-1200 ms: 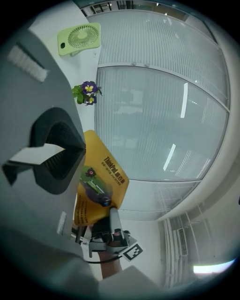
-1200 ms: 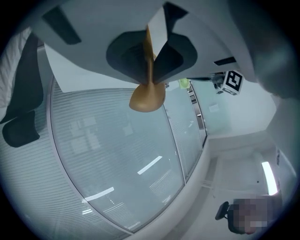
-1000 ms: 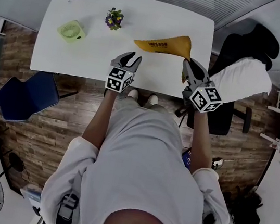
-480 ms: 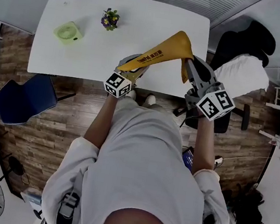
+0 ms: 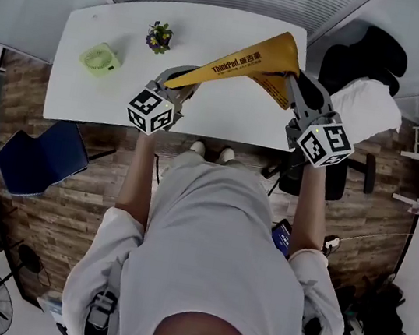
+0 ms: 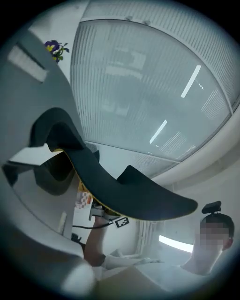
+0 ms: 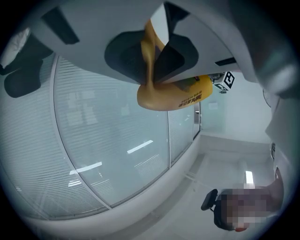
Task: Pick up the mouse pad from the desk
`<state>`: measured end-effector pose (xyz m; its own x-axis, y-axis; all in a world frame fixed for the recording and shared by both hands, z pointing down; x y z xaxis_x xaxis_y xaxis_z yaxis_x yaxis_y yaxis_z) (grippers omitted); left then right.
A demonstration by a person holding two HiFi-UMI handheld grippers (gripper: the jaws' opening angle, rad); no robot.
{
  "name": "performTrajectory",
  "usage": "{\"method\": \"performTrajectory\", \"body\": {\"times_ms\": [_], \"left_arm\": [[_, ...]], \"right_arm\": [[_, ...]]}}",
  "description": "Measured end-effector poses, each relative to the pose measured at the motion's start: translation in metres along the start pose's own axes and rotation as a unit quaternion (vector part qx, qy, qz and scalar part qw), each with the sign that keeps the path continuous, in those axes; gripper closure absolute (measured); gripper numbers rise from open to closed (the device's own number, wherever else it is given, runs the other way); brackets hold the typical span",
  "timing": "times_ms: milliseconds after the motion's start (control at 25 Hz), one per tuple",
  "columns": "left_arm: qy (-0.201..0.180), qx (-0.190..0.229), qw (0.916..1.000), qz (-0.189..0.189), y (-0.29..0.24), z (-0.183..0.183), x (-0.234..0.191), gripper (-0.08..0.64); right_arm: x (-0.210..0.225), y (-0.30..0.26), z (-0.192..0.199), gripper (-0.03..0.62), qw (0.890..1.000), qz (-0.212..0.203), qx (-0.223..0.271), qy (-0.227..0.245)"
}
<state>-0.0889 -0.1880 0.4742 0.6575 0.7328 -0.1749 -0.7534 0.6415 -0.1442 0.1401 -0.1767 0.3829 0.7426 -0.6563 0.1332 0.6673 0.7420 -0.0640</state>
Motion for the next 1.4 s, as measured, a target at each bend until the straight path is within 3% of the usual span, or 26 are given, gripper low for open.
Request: {"method": "performTrajectory", "body": {"times_ms": [80, 240, 400, 480, 520, 680, 760, 880, 960, 1040, 1120, 1200, 1320, 1400], "left_arm": [[-0.019, -0.013, 0.9996, 0.017, 0.002, -0.026, 0.002, 0.554], [-0.028, 0.002, 0.9994, 0.018, 0.009, -0.072, 0.005, 0.554], [-0.007, 0.02, 0.9992, 0.034, 0.019, -0.092, 0.013, 0.554], [0.011, 0.015, 0.999, 0.04, 0.021, -0.091, 0.01, 0.554], [0.015, 0.0, 0.9991, 0.039, 0.022, -0.086, 0.008, 0.554], [0.022, -0.106, 0.9933, 0.04, 0.017, -0.05, 0.004, 0.554], [0.048, -0.15, 0.986, 0.056, 0.016, -0.032, 0.006, 0.554], [0.105, -0.213, 0.9675, 0.085, 0.013, -0.005, 0.012, 0.554], [0.121, -0.233, 0.9593, 0.103, 0.014, 0.006, 0.018, 0.554], [0.136, -0.226, 0.957, 0.122, 0.016, 0.008, 0.023, 0.552], [0.153, -0.201, 0.959, 0.128, 0.016, 0.004, 0.024, 0.551], [0.159, -0.168, 0.9665, 0.113, 0.014, -0.006, 0.023, 0.551], [0.099, -0.12, 0.9867, 0.046, 0.011, -0.026, 0.02, 0.552], [0.059, -0.094, 0.9938, 0.004, 0.01, -0.038, 0.022, 0.552]], "right_arm": [[0.004, 0.003, -0.011, 0.528, 1.0, -0.01, 0.022, 0.001], [-0.01, 0.019, -0.039, 0.525, 0.994, -0.05, 0.088, 0.033], [-0.018, 0.028, -0.04, 0.475, 0.989, -0.07, 0.125, 0.03], [-0.012, 0.02, -0.02, 0.467, 0.993, -0.074, 0.094, 0.02], [-0.009, 0.016, -0.01, 0.5, 0.995, -0.071, 0.075, 0.013], [0.001, 0.011, 0.011, 0.537, 0.994, -0.062, 0.013, -0.092], [0.007, 0.008, 0.021, 0.538, 0.987, -0.055, -0.031, -0.149], [0.017, 0.004, 0.039, 0.538, 0.968, -0.043, -0.101, -0.225], [0.02, 0.004, 0.048, 0.538, 0.964, -0.035, -0.132, -0.228], [0.022, 0.005, 0.055, 0.537, 0.962, -0.028, -0.148, -0.228], [0.025, 0.009, 0.059, 0.535, 0.96, -0.02, -0.158, -0.232], [0.028, 0.013, 0.058, 0.529, 0.964, -0.012, -0.157, -0.212], [0.028, 0.016, 0.047, 0.529, 0.981, 0.012, -0.128, -0.147], [0.025, 0.017, 0.04, 0.534, 0.986, 0.039, -0.112, -0.115]]}}
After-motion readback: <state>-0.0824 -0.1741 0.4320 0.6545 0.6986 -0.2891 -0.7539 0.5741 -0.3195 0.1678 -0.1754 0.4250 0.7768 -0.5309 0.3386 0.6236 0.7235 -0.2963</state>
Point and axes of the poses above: the fingertips, and each gripper's own axes: y backward along the fingers, x to its right, z out of its underside, the point moved 3 cm from there along y, backward along the fingers, and after that the axes turned 5 degrees about -z, right-handed, at the moved point
